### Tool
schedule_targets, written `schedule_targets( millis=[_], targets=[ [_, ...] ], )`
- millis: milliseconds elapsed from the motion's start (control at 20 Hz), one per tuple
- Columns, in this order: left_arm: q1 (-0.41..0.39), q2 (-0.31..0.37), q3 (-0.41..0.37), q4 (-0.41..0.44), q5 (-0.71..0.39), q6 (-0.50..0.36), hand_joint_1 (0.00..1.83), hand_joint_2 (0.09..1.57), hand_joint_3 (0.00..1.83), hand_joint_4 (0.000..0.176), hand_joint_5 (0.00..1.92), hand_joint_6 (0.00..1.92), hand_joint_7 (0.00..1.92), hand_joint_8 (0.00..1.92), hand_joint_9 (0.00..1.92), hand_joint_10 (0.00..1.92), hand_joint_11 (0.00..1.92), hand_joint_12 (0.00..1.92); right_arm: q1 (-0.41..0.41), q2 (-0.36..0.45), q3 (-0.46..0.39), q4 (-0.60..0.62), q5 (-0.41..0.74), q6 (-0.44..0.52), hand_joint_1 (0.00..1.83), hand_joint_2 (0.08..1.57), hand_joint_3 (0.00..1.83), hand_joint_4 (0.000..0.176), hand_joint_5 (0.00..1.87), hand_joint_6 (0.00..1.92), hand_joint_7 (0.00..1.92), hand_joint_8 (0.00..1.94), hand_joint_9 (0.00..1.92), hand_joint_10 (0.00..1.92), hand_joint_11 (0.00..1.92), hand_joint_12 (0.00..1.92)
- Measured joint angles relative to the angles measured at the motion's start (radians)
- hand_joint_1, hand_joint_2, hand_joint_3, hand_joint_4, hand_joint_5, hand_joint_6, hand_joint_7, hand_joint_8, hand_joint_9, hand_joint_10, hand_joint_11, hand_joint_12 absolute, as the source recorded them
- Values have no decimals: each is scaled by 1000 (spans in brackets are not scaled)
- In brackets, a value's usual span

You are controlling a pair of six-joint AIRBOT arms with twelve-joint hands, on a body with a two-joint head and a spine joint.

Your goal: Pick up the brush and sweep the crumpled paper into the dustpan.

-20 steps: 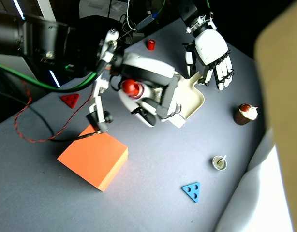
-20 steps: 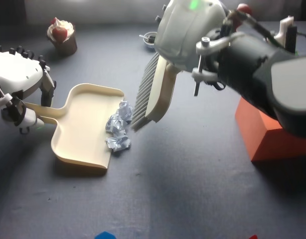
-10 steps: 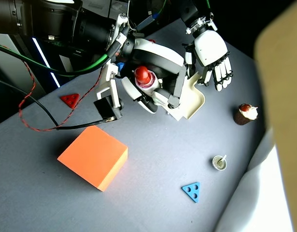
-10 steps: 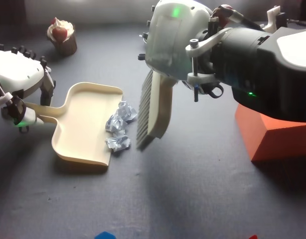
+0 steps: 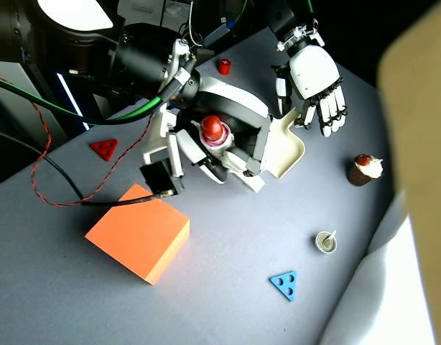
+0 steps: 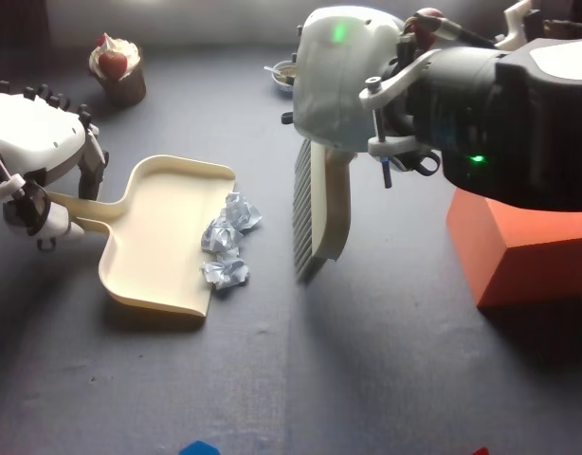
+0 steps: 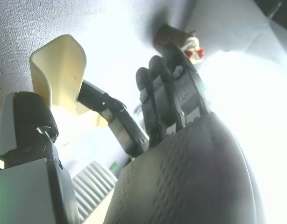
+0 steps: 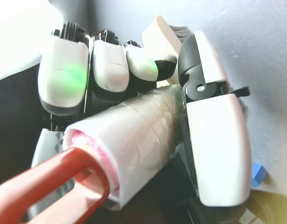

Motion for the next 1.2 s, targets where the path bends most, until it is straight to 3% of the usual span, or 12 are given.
schedule_targets(
  millis=[100, 200, 250, 350, 450, 550, 650, 750, 900, 950, 1100, 1200],
  targets=[
    [-2, 0, 0, 1, -2, 0, 1050, 1099, 0, 116, 1016, 921, 417, 6, 339, 10, 226, 263, -10, -18, 5, 12, 10, 0, 1003, 1239, 1, 0, 841, 1842, 1279, 1941, 1426, 1921, 1550, 1921],
    [-2, 0, 0, 0, -2, 0, 1064, 1098, 0, 80, 1018, 918, 406, 1, 331, 2, 210, 252, -11, -37, 14, 17, 22, 0, 992, 1247, 2, 0, 818, 1800, 1272, 1941, 1422, 1921, 1547, 1921],
    [-2, 0, 0, 0, -2, 0, 1059, 1097, 0, 96, 1020, 914, 402, 0, 319, 1, 204, 246, -13, -51, 23, 16, 29, 0, 998, 1244, 0, 0, 819, 1866, 1265, 1941, 1411, 1921, 1527, 1921],
    [-2, 0, 0, 0, -2, 0, 1043, 1097, 0, 135, 1016, 920, 399, 0, 328, 3, 229, 254, -23, -79, 47, 7, 38, 37, 1034, 1227, 0, 0, 848, 1550, 1256, 1941, 1411, 1921, 1526, 1921],
    [-2, 0, 0, -2, -4, 0, 1048, 1093, 0, 131, 1026, 904, 417, 5, 320, 0, 227, 249, -46, -104, 77, -145, 47, 213, 1033, 1217, 0, 0, 877, 1862, 1249, 1941, 1388, 1921, 1498, 1921],
    [-4, 0, 0, -3, -6, 0, 1056, 1088, 0, 118, 1036, 887, 427, 4, 345, 8, 257, 259, -62, -116, 93, -348, 51, 417, 1123, 1172, 0, 0, 884, 1184, 1316, 1941, 1475, 1921, 1568, 1921],
    [-4, 0, 0, -3, -7, 0, 1045, 1098, 2, 125, 1011, 929, 388, 0, 339, 1, 248, 255, -77, -127, 98, -631, 48, 720, 1145, 1141, 0, 0, 933, 1046, 1385, 1941, 1554, 1921, 1649, 1921],
    [-4, 0, 0, -3, -7, 0, 1056, 1102, 1, 92, 1006, 938, 402, 3, 340, 1, 230, 248, -100, -136, 98, -866, 37, 972, 1161, 1116, 0, 0, 982, 976, 1380, 1941, 1566, 1921, 1671, 1921],
    [-4, 0, 0, -3, -7, 0, 1034, 1103, 0, 149, 1003, 940, 388, 4, 315, 1, 229, 252, -114, -145, 97, -1007, 10, 1128, 1166, 1121, 0, 0, 973, 1024, 1295, 1941, 1511, 1921, 1634, 1921],
    [-4, 0, 0, -3, -7, 0, 1042, 1099, 0, 138, 1013, 924, 396, 4, 314, 1, 232, 251, -120, -148, 97, -1021, -19, 1150, 1166, 1120, 0, 0, 974, 1029, 1280, 1941, 1494, 1921, 1617, 1921],
    [-4, 0, 0, -4, -8, 0, 1041, 1102, 1, 129, 1004, 940, 396, 2, 323, 2, 240, 256, -139, -146, 90, -1046, -119, 1204, 1363, 1136, 1, 0, 1001, 1765, 1281, 1941, 1490, 1921, 1617, 1921],
    [-6, 0, 0, -4, -8, 0, 1056, 1092, 0, 111, 1032, 896, 405, 5, 318, 5, 243, 254, -139, -127, 69, -1055, -135, 1208, 1375, 1136, 0, 0, 975, 1772, 1272, 1941, 1481, 1921, 1613, 1921]
  ],
)
